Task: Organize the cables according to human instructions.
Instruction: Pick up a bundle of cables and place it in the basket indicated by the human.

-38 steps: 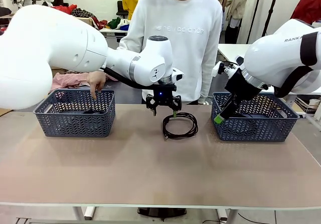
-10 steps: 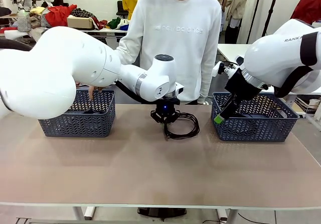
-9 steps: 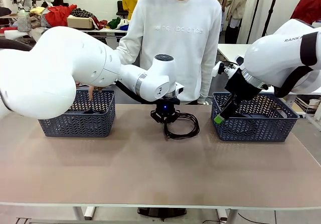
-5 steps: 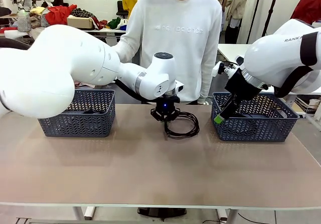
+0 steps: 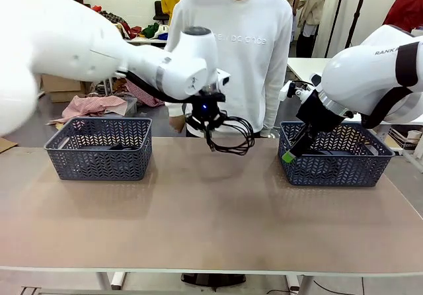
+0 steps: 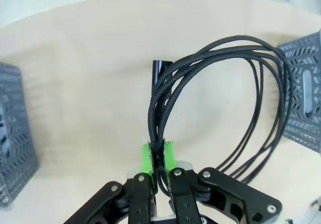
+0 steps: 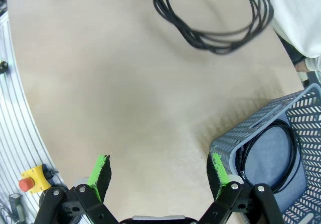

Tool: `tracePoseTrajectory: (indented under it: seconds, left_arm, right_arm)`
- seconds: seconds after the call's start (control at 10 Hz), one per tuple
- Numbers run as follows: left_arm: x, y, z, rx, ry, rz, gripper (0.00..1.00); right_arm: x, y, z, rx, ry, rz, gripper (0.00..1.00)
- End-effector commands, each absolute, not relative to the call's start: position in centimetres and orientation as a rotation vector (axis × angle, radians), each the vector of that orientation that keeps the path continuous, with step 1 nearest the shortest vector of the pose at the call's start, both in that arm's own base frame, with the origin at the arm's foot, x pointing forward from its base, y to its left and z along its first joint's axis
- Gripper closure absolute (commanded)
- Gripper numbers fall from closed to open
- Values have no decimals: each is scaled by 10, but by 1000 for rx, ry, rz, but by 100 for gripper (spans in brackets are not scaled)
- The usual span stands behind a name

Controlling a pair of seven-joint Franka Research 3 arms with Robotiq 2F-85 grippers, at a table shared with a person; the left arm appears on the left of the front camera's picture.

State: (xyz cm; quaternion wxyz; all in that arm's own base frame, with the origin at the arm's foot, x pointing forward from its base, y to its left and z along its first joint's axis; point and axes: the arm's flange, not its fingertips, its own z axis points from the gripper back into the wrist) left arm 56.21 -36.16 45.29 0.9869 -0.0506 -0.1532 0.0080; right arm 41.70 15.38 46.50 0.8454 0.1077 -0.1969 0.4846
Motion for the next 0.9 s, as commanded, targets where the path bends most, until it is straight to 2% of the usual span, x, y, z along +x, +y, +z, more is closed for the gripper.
tracePoseTrajectory:
  seconds: [0.0,0.3,0.8]
  left_arm:
    - [528,-319,482,-125,-316,-6,100]
    - [506,-267,527,-120,-272,-78,100]
    - [509,-211,537,-225,-229,-129,100]
  right_arm:
    - [416,155,466,225,-419,1021,0]
    - [416,155,466,225,-419,1021,0]
    - [416,155,466,225,-419,1021,0]
